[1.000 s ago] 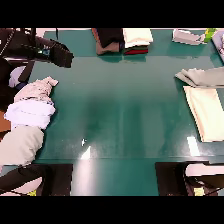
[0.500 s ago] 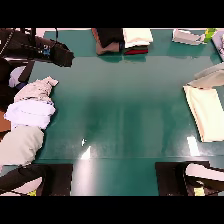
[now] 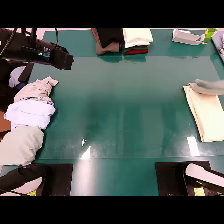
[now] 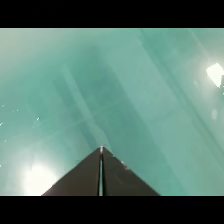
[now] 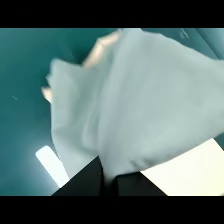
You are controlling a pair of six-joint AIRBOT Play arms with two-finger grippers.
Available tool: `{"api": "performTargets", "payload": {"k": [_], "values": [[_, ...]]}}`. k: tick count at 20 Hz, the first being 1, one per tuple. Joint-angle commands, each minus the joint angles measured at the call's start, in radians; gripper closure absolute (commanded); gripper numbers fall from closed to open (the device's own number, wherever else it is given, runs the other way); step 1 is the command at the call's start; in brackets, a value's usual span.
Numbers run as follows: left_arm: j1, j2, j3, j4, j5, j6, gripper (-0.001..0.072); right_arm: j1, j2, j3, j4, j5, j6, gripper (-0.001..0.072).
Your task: Fold the shirts.
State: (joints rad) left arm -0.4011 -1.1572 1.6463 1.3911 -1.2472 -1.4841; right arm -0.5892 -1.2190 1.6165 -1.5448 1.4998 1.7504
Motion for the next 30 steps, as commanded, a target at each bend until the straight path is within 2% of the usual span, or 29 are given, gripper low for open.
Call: {"api": "performTargets", "payload": {"k": [1, 6, 7, 8, 9, 10, 12, 15, 18, 22, 23, 25, 28, 30], "values": [[0.0, -0.001, 0.0, 0.0, -0.012, 0.002, 0.068, -0.007, 0.073, -0.222, -0.16, 0.007, -0.005, 0.0693], [0.0, -0.001, 0.0, 0.0, -0.01, 0.001, 0.068, -0.119, 0.15, -0.492, -0.157, -0.061, -0.006, 0.0687], [0.0, 0.0, 0.0, 0.0, -0.01, 0.0, 0.068, -0.141, 0.162, -0.53, -0.157, -0.078, -0.016, 0.0553], [0.0, 0.0, 0.0, 0.0, -0.01, 0.0, 0.068, -0.163, 0.173, -0.565, -0.158, -0.095, -0.044, 0.0271], [0.0, 0.0, 0.0, 0.0, -0.01, 0.0, 0.068, -0.184, 0.176, -0.581, -0.158, -0.112, -0.05, 0.0137], [0.0, -0.001, 0.0, 0.0, -0.01, 0.0, 0.0681, -0.208, 0.175, -0.578, -0.157, -0.111, -0.05, 0.0113], [0.0, -0.001, 0.0, -0.002, -0.01, 0.0, 0.068, -0.233, 0.176, -0.524, -0.116, -0.105, -0.05, 0.0115], [0.0, -0.001, 0.0, -0.011, -0.009, 0.0, 0.068, -0.167, 0.176, -0.406, 0.108, -0.104, -0.057, 0.0117], [0.0, 0.0, 0.0, -0.011, -0.009, 0.0, 0.068, 0.05, 0.175, -0.349, 0.271, -0.129, -0.058, 0.0118], [0.0, 0.0, 0.0, 0.0, 0.016, 0.0, 0.068, 0.413, 0.175, -0.356, 0.26, -0.225, -0.058, 0.012], [0.0, 0.0, 0.0, -0.001, 0.017, -0.002, 0.068, 0.488, 0.168, -0.357, 0.259, -0.248, -0.061, 0.0147], [0.0, 0.0, 0.0, -0.011, 0.018, -0.001, 0.068, 0.618, 0.148, -0.357, 0.26, -0.27, -0.078, 0.0256], [0.0, 0.0, 0.0, -0.011, 0.024, -0.001, 0.068, 0.769, 0.112, -0.356, 0.26, -0.269, -0.078, 0.0309], [0.0, 0.0, 0.0, -0.01, 0.036, -0.001, 0.068, 0.837, 0.092, -0.356, 0.261, -0.266, -0.102, 0.0696]]}}
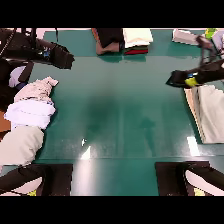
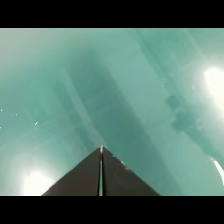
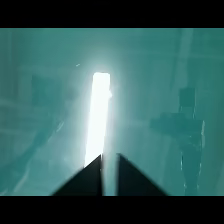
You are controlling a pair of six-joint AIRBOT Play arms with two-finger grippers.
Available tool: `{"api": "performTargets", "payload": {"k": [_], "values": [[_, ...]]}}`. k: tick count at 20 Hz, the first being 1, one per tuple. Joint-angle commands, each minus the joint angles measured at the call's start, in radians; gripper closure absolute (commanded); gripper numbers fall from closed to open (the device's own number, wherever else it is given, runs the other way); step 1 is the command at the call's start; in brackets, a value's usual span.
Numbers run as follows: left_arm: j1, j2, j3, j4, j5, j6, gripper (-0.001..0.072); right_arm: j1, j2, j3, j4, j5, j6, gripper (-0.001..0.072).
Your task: Fold the shirts.
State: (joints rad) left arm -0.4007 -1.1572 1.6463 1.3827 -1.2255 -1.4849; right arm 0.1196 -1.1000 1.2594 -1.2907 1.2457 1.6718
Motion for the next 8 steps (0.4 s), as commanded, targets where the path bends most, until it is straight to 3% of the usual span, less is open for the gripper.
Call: {"api": "performTargets", "payload": {"k": [1, 8], "values": [[-0.001, 0.0, 0.0, -0.002, 0.013, 0.0, 0.068, 0.151, -0.034, 0.001, 0.006, -0.009, -0.025, 0.0692], [-0.001, 0.0, 0.0, -0.002, 0.014, 0.0, 0.068, 0.195, -0.045, 0.001, 0.008, -0.008, -0.024, 0.0693]]}}
